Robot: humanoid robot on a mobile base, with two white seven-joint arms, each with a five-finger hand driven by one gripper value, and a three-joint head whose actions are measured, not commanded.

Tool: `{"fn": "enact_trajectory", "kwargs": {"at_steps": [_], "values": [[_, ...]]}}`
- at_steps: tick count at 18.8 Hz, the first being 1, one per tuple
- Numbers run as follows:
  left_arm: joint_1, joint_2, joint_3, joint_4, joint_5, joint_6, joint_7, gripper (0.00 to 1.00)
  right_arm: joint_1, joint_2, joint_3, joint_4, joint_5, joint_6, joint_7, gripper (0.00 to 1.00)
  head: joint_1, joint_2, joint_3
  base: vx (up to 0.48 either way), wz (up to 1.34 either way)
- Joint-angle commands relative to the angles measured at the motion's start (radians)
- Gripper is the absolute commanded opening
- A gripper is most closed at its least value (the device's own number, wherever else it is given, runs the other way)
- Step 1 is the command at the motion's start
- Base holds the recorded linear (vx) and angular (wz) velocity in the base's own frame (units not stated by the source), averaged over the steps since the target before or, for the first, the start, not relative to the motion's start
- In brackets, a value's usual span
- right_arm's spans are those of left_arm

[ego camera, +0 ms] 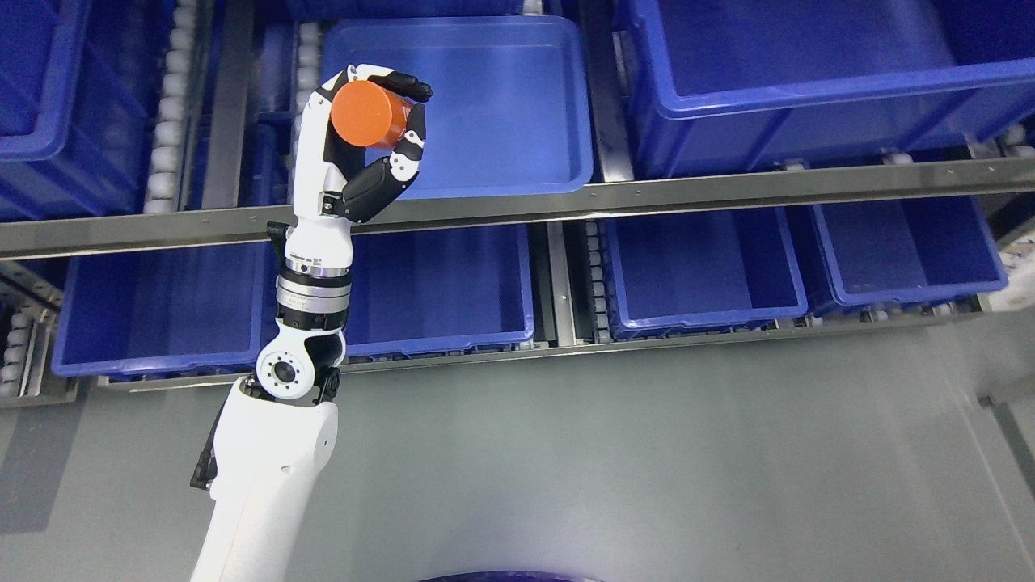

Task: Grab orange capacitor from left shelf to right desk
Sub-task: 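Hold the container in the left hand while turning toward the steel table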

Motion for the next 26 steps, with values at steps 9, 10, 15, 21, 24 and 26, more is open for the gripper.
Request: {"fn": "enact_trajectory", "kwargs": {"at_steps": [9,10,15,21,24,26], "values": [[0.038,0.017,-0.007,-0.104,0.001,-0.004,0.001,0.02,0.034,-0.017,-0.012,-0.023,0.000,0.001,0.000,1.00,0.0000,0.000,0.000,-0.003,-0.56],[0.038,0.017,-0.008,-0.104,0.001,-0.004,0.001,0.02,0.034,-0.017,-0.012,-0.023,0.000,0.001,0.000,1.00,0.0000,0.000,0.000,-0.006,-0.41],[0.038,0.017,-0.016,-0.104,0.001,-0.004,0.001,0.02,0.034,-0.017,-0.012,-0.023,0.000,0.001,0.000,1.00,0.0000,0.000,0.000,-0.001,-0.43],[0.038,0.017,-0.027,-0.104,0.001,-0.002,0.001,0.02,0.034,-0.017,-0.011,-0.023,0.000,0.001,0.000,1.00,0.0000,0.000,0.000,0.008,-0.64],[0.038,0.017,-0.030,-0.104,0.001,-0.002,0.001,0.02,0.034,-0.017,-0.012,-0.023,0.000,0.001,0.000,1.00,0.0000,0.000,0.000,0.018,-0.71],[0.038,0.017,-0.040,-0.104,0.001,-0.002,0.001,0.02,0.034,-0.017,-0.011,-0.023,0.000,0.001,0.000,1.00,0.0000,0.000,0.000,0.029,-0.67]]}}
